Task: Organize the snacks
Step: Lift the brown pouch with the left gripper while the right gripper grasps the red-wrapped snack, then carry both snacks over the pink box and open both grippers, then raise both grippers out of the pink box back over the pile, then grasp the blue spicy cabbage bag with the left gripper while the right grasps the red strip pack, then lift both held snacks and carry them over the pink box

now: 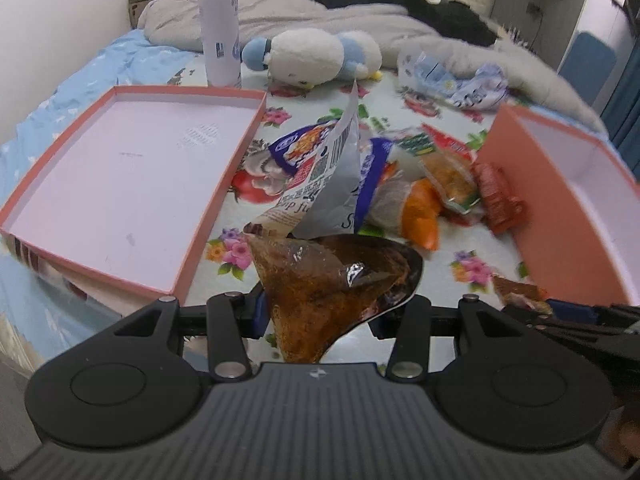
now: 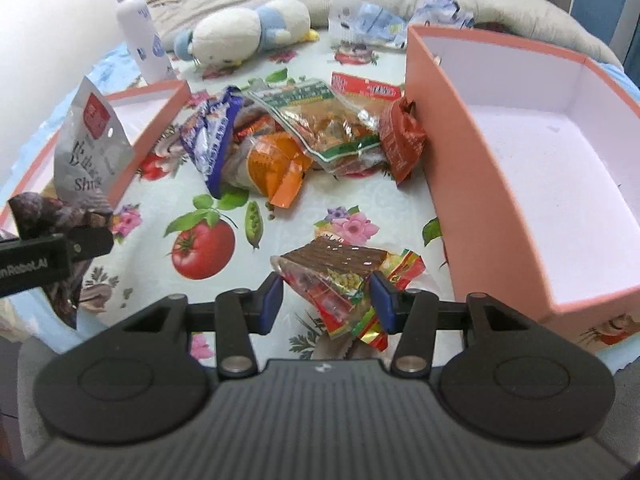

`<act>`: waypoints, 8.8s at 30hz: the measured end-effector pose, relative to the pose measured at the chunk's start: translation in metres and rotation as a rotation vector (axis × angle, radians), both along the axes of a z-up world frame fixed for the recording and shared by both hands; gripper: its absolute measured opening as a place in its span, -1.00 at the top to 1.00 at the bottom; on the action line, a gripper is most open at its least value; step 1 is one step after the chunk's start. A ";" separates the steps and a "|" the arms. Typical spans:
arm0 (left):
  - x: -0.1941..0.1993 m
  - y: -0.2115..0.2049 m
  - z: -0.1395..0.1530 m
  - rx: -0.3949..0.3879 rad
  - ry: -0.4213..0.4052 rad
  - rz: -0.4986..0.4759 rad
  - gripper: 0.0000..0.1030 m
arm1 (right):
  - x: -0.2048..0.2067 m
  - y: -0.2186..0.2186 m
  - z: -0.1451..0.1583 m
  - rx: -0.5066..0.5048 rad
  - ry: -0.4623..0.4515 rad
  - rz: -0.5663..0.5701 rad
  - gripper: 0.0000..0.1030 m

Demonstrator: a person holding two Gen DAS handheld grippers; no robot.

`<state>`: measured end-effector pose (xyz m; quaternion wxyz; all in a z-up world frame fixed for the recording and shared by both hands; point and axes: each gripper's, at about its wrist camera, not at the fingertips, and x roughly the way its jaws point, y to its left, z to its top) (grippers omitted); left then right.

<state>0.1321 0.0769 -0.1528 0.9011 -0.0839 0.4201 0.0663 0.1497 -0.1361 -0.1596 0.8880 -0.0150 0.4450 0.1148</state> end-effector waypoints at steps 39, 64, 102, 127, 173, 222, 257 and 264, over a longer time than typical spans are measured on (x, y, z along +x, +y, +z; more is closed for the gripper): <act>-0.030 -0.160 0.111 -0.119 -0.178 -0.288 0.00 | -0.080 -0.124 0.114 0.091 -0.238 -0.140 0.05; 0.170 -0.247 0.063 -0.131 -0.033 -0.444 0.00 | 0.060 -0.200 0.067 0.047 -0.194 -0.237 0.05; 0.172 -0.250 0.067 -0.124 -0.055 -0.473 -0.47 | 0.053 -0.217 0.064 0.113 -0.141 -0.320 -0.14; -0.022 -0.154 0.128 -0.145 -0.183 -0.404 -0.47 | -0.089 -0.150 0.116 0.126 -0.252 -0.209 -0.14; -0.085 -0.017 0.069 -0.250 -0.158 -0.002 -0.73 | -0.077 -0.043 0.087 0.173 -0.163 0.198 -0.71; 0.237 0.081 -0.086 -0.517 0.218 0.318 -0.68 | 0.196 0.065 -0.057 -0.660 -0.043 0.181 0.43; 0.127 0.023 -0.046 -0.298 0.136 0.090 0.26 | 0.102 0.011 0.014 -0.220 -0.095 0.177 0.46; 0.081 0.002 -0.031 -0.253 0.078 0.047 0.26 | 0.051 -0.007 0.016 -0.097 -0.143 0.163 0.46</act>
